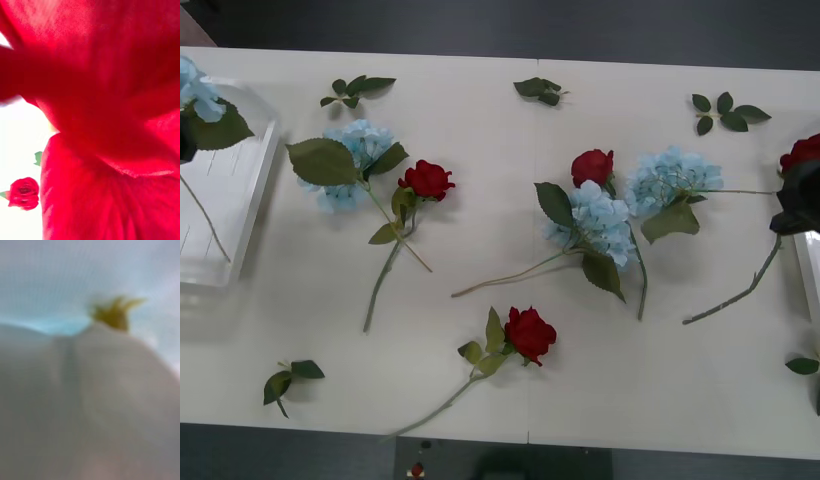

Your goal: Put the red flowers into the right box and the blue flowers into the left box

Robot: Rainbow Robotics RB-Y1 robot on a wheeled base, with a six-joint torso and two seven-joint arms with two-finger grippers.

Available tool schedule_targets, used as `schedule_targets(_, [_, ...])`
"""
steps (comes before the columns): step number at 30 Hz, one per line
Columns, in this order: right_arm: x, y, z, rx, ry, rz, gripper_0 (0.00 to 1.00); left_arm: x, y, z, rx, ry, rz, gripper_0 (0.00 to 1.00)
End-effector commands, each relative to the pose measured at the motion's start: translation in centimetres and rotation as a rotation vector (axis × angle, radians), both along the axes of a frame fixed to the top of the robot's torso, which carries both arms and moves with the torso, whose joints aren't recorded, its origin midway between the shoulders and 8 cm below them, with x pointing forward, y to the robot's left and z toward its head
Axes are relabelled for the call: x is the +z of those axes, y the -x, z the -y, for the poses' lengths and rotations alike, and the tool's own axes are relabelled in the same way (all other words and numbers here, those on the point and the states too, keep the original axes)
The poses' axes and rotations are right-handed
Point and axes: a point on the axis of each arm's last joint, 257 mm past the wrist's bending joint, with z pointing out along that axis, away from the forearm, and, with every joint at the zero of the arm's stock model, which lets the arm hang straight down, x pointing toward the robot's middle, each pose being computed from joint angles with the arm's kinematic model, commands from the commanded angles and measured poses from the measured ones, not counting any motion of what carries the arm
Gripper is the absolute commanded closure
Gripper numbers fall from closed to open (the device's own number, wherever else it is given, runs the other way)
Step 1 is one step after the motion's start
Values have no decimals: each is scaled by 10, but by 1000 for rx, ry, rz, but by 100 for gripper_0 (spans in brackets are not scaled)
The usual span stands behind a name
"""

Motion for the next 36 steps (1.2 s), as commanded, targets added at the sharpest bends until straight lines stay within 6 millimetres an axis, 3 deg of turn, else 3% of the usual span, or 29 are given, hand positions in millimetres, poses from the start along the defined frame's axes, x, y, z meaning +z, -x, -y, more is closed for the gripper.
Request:
schedule_targets(1, [45,-8,13,5,30,107,100,33,-11,-46,3,-86,62,100])
schedule_targets(6, [68,-6,36,-1,86,153,100,29,-25,-82,6,-142,103,100])
schedule_targets(17, [111,-2,97,34,265,230,100,10,-38,-130,-4,-233,127,100])
schedule_targets(21, [112,1,128,51,319,199,100,8,-40,-136,2,-241,139,100])
schedule_targets(26, [94,9,165,83,339,111,100,9,-39,-141,7,-265,135,100])
schedule_targets(28, [87,13,178,99,340,79,100,9,-39,-140,7,-264,138,91])
schedule_targets(30, [77,16,192,123,343,46,100,11,-40,-140,5,-267,141,50])
schedule_targets(32, [74,13,203,136,352,50,100,12,-41,-139,0,-270,145,32])
schedule_targets(34, [70,4,214,158,367,62,100,11,-42,-138,-3,-267,150,18])
schedule_targets(36, [66,-3,222,177,382,69,100,13,-43,-138,-6,-270,154,13])
